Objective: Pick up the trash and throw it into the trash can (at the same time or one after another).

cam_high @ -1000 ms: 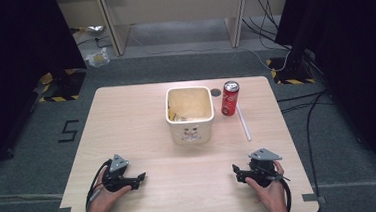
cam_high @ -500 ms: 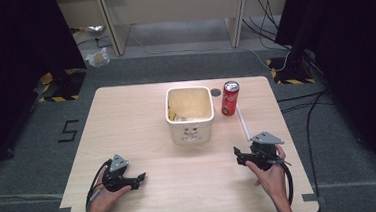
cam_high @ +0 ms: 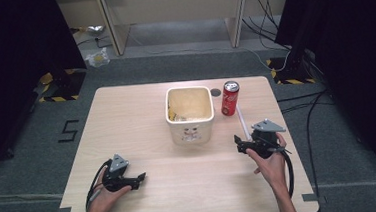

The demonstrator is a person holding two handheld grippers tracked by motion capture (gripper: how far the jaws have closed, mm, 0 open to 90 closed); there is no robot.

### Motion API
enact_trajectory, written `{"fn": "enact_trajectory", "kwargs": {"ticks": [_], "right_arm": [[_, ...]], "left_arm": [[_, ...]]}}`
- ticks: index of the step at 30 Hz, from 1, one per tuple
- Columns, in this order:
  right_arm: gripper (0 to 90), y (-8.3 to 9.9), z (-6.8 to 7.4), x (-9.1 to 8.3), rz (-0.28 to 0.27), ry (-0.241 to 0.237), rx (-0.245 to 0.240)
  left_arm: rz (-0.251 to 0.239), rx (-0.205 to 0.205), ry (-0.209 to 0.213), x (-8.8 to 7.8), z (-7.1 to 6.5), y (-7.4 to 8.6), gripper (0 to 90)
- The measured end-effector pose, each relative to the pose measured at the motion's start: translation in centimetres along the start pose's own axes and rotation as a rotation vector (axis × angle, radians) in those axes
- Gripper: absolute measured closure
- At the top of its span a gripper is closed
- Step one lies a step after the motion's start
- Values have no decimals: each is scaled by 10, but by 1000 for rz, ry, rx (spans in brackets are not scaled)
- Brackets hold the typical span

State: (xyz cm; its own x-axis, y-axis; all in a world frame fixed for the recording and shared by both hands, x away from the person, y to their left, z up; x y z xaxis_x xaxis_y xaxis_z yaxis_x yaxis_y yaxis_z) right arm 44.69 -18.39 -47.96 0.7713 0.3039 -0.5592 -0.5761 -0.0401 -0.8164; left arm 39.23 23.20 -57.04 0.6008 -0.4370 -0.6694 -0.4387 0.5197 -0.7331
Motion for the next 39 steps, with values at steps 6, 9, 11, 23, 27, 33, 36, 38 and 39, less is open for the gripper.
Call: {"fn": "enact_trajectory", "kwargs": {"ticks": [6, 9, 11, 23, 27, 33, 36, 38, 39], "right_arm": [[151, -11, -1, 10, 2, -2, 6], [151, -18, -1, 15, -4, -1, 16], [150, -22, -2, 19, -9, -2, 20], [153, -49, -7, 44, -21, 15, 11], [154, -57, -11, 53, -23, 26, 23], [154, -64, -16, 68, -25, 26, 44], [154, -65, -18, 76, -24, 36, 37], [154, -67, -18, 81, -25, 39, 35], [154, -69, -18, 83, -26, 41, 37]], "left_arm": [[0, 0, 0, 0, 0, 0, 135], [0, 0, 0, 0, 0, 0, 135], [0, 0, 0, 0, 0, 0, 135], [0, 1, 0, 0, 0, 0, 136], [0, 1, 0, 0, 0, 0, 136], [0, 1, 0, 0, 0, 0, 136], [2, 2, 0, 0, 0, 0, 136], [1, 1, 0, 0, 0, 0, 136], [1, 1, 0, 0, 0, 0, 136]]}}
Point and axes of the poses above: each handheld gripper's, and its own axes: x roughly forward along the jaws, y roughly out of its underside, z roughly to its left, the point moved 7 cm from there along x, roughly forward along the jaws, and after that the axes turned 11 degrees about x, right-handed, at the moved point
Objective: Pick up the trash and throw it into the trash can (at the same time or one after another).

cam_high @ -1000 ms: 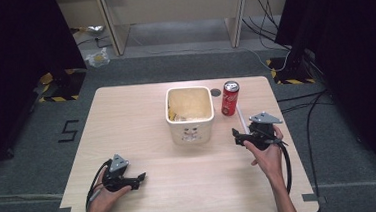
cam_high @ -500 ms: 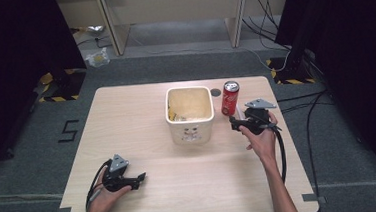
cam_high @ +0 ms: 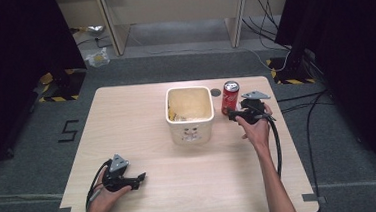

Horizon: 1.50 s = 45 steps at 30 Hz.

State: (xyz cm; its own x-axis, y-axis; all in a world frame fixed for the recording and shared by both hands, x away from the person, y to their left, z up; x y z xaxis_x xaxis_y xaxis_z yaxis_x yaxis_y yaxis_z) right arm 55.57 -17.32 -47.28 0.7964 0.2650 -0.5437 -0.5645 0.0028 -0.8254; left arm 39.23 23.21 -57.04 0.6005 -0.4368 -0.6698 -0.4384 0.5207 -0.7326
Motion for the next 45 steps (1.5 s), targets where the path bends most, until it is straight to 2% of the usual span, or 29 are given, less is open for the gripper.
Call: {"fn": "enact_trajectory", "kwargs": {"ticks": [6, 9, 11, 20, 28, 38, 45], "right_arm": [[156, -8, -2, 15, -3, 2, 10], [157, -9, -3, 25, 0, -9, 40], [159, -9, -5, 31, 0, 5, 29], [191, -6, -8, 48, 9, 12, 31], [236, -2, -8, 59, 19, 18, 26], [276, 3, -9, 74, 27, 10, 46], [331, 4, -9, 77, 26, 13, 50]], "left_arm": [[0, 0, 0, 0, 0, 0, 136], [0, 0, 0, 0, 0, 0, 136], [2, 0, 0, 0, 0, 0, 136], [0, 0, 0, 0, 0, 0, 136], [0, 0, 0, 0, 0, 0, 136], [0, 0, 1, 0, 0, 0, 136], [-3, -3, 0, 0, 0, 0, 136]]}}
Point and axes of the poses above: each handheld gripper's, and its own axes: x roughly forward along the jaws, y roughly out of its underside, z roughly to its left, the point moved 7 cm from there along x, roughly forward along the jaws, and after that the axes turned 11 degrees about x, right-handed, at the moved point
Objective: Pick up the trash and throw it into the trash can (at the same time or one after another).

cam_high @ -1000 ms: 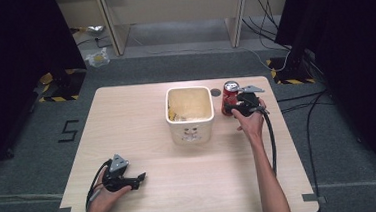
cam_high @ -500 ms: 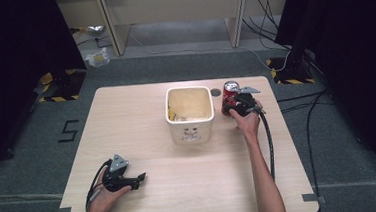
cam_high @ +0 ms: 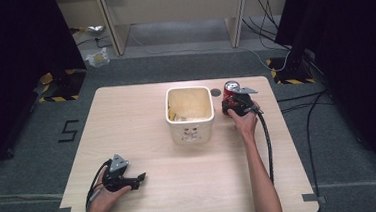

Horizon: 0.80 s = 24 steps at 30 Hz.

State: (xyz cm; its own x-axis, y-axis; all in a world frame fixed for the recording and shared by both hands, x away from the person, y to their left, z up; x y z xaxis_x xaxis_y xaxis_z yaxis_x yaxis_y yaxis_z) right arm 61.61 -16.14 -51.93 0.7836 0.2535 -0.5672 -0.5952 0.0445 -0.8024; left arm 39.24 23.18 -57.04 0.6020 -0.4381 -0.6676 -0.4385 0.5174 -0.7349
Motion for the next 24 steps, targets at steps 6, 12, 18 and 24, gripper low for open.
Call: {"fn": "enact_trajectory", "kwargs": {"ticks": [6, 12, 18, 24], "right_arm": [[337, -1, 0, -5, -8, 7, -18], [338, -9, 5, -23, -31, -14, -20], [339, -15, 10, -36, -31, -38, -16], [339, -21, 16, -48, -34, -48, -45]], "left_arm": [[-1, 0, 1, 0, 0, 0, 135], [2, 2, 1, 0, 0, 0, 135], [3, 3, 1, 0, 0, 0, 135], [3, 3, 1, 0, 0, 0, 135]]}}
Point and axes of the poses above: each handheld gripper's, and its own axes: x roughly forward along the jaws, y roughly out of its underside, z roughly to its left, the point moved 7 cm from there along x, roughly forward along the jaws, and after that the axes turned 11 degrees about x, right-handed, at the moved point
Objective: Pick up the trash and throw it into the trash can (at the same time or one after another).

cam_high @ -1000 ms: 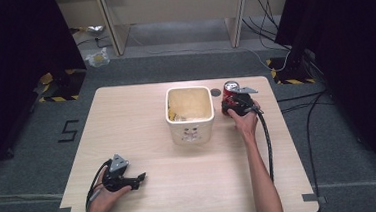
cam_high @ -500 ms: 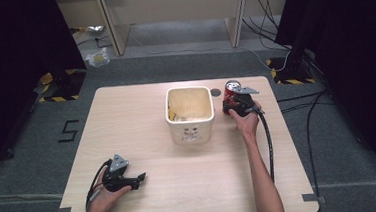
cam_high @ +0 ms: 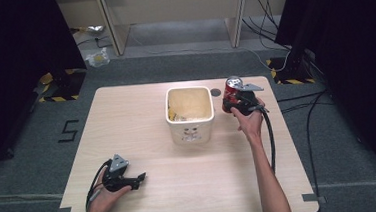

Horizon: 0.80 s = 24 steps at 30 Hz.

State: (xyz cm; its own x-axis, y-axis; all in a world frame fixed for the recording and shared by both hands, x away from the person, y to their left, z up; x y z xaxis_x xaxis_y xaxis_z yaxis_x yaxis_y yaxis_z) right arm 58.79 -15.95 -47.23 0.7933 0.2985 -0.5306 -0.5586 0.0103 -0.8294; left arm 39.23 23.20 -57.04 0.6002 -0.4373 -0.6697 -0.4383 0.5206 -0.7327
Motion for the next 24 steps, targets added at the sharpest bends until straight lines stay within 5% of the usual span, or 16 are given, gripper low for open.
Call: {"fn": "enact_trajectory", "kwargs": {"ticks": [24], "right_arm": [[339, -29, 31, -51, -22, -68, -59]], "left_arm": [[0, -1, 0, 0, 0, 0, 135]]}}
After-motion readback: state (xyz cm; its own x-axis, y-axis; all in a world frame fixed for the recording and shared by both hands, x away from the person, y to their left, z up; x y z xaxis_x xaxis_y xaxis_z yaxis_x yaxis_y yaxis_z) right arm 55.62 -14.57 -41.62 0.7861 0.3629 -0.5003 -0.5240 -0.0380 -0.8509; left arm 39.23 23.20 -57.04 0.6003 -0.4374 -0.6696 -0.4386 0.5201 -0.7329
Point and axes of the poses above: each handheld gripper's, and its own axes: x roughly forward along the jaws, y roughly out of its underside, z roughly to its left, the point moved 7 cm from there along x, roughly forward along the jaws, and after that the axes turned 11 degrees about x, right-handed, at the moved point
